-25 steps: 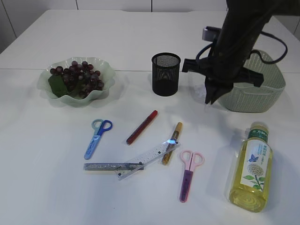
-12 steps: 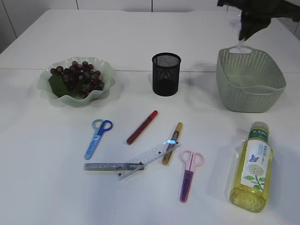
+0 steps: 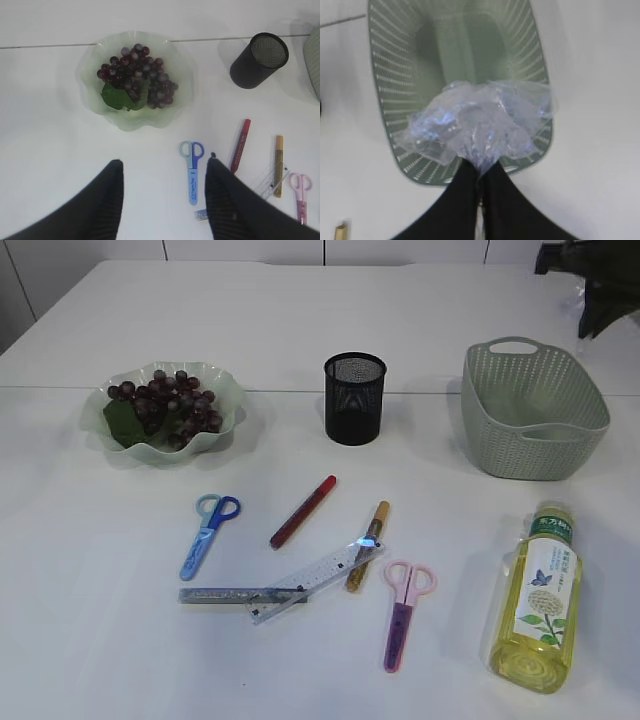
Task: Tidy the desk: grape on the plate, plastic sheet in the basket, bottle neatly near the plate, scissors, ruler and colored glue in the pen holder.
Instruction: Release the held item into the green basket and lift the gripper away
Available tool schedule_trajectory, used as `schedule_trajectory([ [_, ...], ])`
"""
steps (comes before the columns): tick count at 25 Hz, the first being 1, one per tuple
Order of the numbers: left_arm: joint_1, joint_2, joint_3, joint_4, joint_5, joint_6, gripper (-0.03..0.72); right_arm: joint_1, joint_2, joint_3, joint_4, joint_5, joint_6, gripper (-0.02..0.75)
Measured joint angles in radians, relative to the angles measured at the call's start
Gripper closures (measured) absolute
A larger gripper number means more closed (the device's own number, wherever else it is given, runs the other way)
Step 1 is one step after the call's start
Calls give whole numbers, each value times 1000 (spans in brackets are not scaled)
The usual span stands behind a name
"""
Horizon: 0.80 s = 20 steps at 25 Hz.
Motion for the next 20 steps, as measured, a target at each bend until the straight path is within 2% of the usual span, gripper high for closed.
schedule_trajectory([
  [10, 0, 0, 0, -2, 0, 0, 307, -15, 111, -2, -6, -34, -7, 722],
  [15, 0, 1, 0, -2, 0, 0, 309, -17, 138, -56, -6, -57, -7, 720],
  [20, 0, 1, 0, -2, 0, 0, 309, -17, 181, -141, -6, -54, -7, 651],
])
